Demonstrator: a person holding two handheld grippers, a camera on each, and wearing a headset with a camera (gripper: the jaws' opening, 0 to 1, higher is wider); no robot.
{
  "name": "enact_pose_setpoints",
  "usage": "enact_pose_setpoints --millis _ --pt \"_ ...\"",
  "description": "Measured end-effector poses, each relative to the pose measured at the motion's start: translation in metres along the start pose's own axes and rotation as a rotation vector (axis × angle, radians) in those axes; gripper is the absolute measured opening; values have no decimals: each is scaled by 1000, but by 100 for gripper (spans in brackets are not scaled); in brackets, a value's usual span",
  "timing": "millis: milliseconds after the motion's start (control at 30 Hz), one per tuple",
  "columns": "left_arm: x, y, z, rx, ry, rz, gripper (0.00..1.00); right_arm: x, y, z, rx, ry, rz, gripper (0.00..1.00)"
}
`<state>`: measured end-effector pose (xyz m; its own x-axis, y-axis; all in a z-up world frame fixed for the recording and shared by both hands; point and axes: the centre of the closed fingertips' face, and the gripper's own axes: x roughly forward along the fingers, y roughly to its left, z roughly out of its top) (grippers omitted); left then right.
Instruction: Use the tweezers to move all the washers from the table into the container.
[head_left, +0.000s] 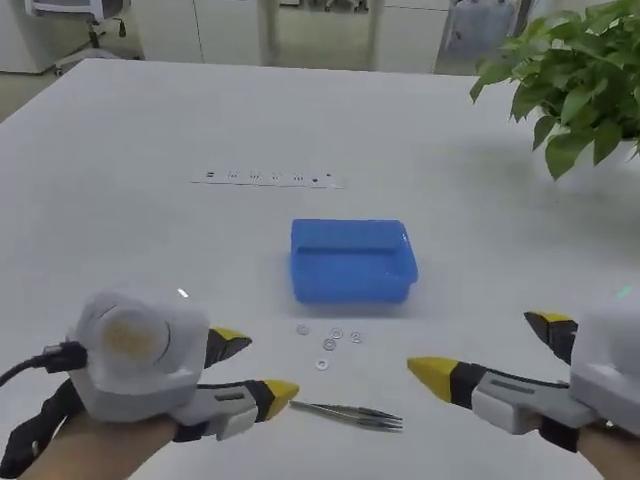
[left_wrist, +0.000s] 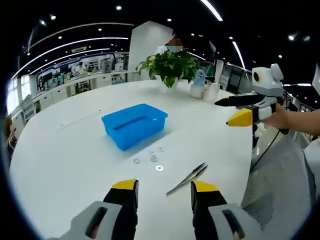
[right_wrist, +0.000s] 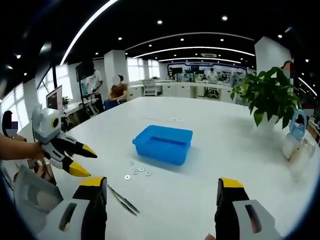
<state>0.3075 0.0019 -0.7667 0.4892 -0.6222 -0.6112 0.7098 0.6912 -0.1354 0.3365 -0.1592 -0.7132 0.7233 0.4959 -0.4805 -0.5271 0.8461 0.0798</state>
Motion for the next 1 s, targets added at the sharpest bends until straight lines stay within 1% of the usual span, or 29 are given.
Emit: enact_pose_setpoints --millis 33,67,133,167,267,300,333,367,400,433,500,600,633,667,700,767,800,833,900,967,1000 --pt "4 0 -2 15 11 -3 34 0 0 -2 5 3 0 90" --pt "8 -2 -5 48 29 -14 30 0 0 -2 7 5 -1 90" --pt "15 -3 -9 79 56 -24 25 1 0 -6 16 17 0 89" --pt "21 -5 -13 86 73 -40 25 2 0 -9 22 23 1 89" --pt "31 -7 -19 124 108 -64 22 3 0 -14 31 36 0 89" --pt "35 -7 -22 150 123 -71 22 3 0 -16 31 40 -2 89" --pt "36 -8 -23 162 129 -78 20 2 0 -17 33 45 -2 88" --pt "40 -9 -27 185 149 -86 18 2 1 -18 38 48 -1 88" --pt "42 -9 -29 198 156 -88 17 2 1 -20 41 49 -2 88" --pt "45 -10 -33 215 179 -101 16 2 1 -21 40 52 -3 88" --pt "48 -11 -38 222 206 -112 14 2 0 -23 38 64 -2 88" --pt "49 -11 -39 215 212 -121 12 2 0 -22 42 59 -3 88" --pt "50 -11 -38 222 205 -121 11 2 0 -22 45 58 0 87" --pt "50 -11 -37 227 207 -125 10 2 1 -22 48 59 2 87" --pt "50 -11 -38 244 216 -124 9 3 3 -22 50 59 4 87" --pt "50 -11 -38 306 225 -128 7 3 6 -23 51 59 12 86" --pt "49 -11 -40 340 240 -130 4 4 9 -24 52 61 17 86" --pt "48 -13 -42 350 252 -138 1 5 12 -25 50 68 25 85" --pt "49 -16 -42 360 243 -147 0 6 17 -27 41 75 37 84" --pt "46 -20 -44 386 253 -152 0 7 23 -30 24 91 54 82" --pt "46 -22 -45 386 253 -153 0 7 27 -32 16 98 65 81"
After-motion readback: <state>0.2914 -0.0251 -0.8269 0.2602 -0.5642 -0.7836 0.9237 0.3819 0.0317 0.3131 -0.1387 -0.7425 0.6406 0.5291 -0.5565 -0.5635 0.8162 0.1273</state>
